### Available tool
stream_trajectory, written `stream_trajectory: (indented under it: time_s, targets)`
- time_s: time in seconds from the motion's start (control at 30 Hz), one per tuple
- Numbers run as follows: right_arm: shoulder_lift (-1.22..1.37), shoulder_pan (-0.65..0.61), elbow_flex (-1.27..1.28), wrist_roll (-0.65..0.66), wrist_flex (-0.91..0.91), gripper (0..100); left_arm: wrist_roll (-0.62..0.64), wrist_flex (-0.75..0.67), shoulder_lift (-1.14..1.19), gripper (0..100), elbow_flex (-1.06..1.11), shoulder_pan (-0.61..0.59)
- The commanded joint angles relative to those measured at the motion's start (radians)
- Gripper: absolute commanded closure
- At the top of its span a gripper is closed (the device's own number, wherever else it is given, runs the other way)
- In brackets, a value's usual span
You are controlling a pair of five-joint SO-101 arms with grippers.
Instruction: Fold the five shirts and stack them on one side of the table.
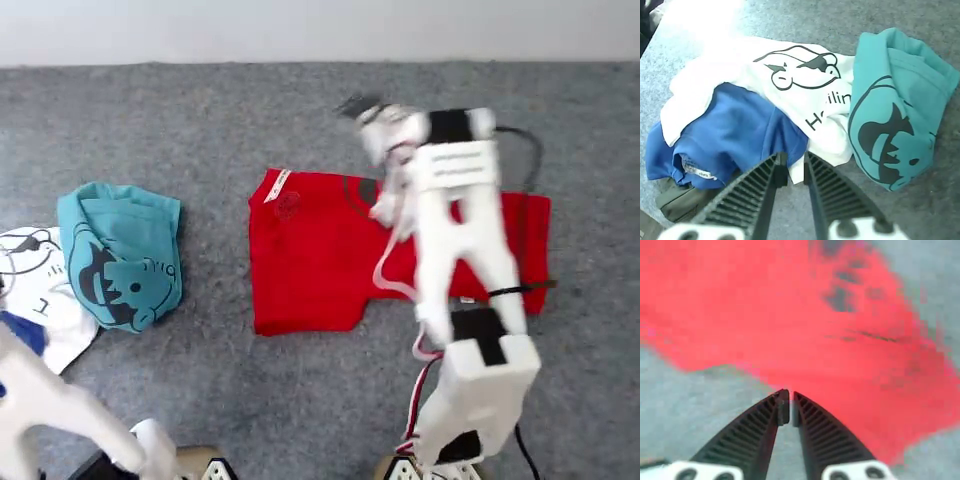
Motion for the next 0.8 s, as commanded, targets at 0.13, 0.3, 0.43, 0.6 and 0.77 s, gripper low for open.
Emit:
stream_trajectory:
  time_s: [0.13,0.3,0.43,0.6,0.77]
  targets:
    - [-0.059,-0.295,0.178,-0.051,0.004,79.8,-0.014,0.011,-0.032,93,0.077,-0.044]
    - [0.028,-0.409,0.187,-0.052,-0.047,79.8,-0.011,0.011,-0.032,93,0.108,-0.043]
    - [0.091,-0.467,0.187,-0.054,-0.047,79.8,-0.009,0.011,-0.034,93,0.108,-0.043]
    - [0.114,-0.51,0.189,-0.081,-0.082,79.8,-0.009,0.011,-0.034,93,0.108,-0.043]
    - [0.108,-0.547,0.244,-0.098,-0.18,79.7,-0.009,0.011,-0.034,93,0.108,-0.043]
